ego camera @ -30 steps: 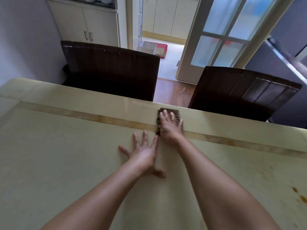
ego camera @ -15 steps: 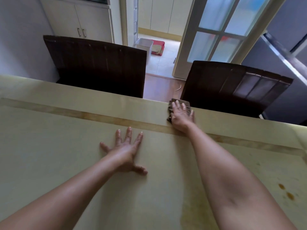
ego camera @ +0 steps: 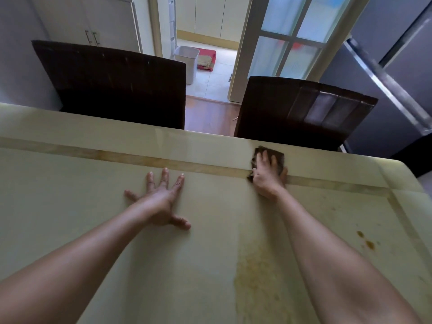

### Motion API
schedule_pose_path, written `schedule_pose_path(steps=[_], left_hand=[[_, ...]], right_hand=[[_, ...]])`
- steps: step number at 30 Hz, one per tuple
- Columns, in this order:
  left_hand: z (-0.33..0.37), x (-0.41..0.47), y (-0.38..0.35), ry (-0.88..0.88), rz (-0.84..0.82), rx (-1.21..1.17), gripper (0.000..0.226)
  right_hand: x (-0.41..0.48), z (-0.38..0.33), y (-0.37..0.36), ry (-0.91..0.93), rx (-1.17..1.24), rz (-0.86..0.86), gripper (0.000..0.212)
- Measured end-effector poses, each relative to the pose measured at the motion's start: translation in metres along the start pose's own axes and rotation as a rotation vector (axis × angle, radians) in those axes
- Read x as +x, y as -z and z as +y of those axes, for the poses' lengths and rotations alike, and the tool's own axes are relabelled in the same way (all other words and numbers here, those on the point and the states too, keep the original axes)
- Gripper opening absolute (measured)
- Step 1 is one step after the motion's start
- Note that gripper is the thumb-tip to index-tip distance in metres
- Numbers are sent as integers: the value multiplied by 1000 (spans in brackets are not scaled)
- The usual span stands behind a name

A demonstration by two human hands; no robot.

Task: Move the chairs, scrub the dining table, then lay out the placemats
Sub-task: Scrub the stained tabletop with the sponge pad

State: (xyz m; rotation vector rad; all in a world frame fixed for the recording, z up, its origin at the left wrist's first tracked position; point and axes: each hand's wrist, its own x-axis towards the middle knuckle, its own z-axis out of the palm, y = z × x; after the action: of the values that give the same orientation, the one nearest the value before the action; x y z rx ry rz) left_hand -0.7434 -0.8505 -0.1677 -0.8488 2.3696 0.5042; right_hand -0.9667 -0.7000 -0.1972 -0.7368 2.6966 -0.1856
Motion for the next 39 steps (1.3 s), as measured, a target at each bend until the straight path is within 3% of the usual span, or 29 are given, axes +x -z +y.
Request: schedule_pose_path(steps=[10,16,21,31,39], left_hand=[[-3,-2,-4,-10,32,-21,125],[3,-34,-26,-110,240,-11,111],[9,-65,-67,-144,55,121,119],[10,-64,-65,-127,23,153,122],[11,-65,-65,-138,23,136,123]], right_hand=[[-101,-81,-49,238,-19,-86,66],[-122,-80,-49,287,2,-159,66],[-123,-69,-44,288,-15,-158,61],[-138,53,-25,-28,27,-72,58],[-159,-19,-40,-291,181,-42,70]])
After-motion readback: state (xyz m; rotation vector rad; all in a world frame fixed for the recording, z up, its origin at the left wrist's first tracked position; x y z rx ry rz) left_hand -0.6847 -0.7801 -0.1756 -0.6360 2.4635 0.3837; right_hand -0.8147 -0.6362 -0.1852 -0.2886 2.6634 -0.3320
